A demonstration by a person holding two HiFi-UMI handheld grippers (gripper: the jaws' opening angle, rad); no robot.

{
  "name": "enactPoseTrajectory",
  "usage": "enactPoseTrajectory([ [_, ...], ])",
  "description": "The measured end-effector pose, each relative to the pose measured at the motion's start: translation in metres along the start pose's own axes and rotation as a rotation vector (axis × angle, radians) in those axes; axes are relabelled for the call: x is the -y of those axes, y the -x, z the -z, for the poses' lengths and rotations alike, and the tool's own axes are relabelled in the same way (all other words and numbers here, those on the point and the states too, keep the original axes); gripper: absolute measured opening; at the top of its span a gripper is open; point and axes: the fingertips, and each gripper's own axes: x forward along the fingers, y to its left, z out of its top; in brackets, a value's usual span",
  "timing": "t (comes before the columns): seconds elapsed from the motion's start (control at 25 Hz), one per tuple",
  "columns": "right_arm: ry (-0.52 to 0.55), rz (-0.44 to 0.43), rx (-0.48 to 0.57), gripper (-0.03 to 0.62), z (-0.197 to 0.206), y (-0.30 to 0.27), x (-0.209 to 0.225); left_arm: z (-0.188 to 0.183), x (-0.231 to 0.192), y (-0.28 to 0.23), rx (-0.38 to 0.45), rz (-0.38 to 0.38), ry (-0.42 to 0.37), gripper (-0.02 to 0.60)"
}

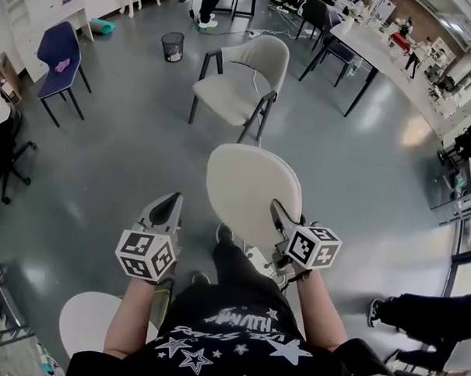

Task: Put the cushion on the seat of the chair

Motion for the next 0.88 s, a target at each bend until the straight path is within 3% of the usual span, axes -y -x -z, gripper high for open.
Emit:
enactPoseTrajectory([
  [0.24,0.046,0.002,-0.038,0.061,-0.005,-0.046,0.010,-0.007,-0.020,-0.022,-0.012,-0.024,-0.008,0.009],
  [0.36,0.014,-0.024,-0.055,0.061,-0.013,-0.076,0.019,-0.008,-0.032,-0.041,-0.029,-0.040,-0.005,0.009],
  [0.52,-0.033,-0.056,-0.064,0.061,-0.033,-0.118,0.036,-0.016,-0.048,-0.078,-0.056,-0.059,-0.019,0.009],
  [0.88,-0.019,-0.067,-0.076,0.061,-0.088,-0.188,0.077,-0.052,-0.066,-0.167,-0.079,-0.039,-0.017,0.009],
])
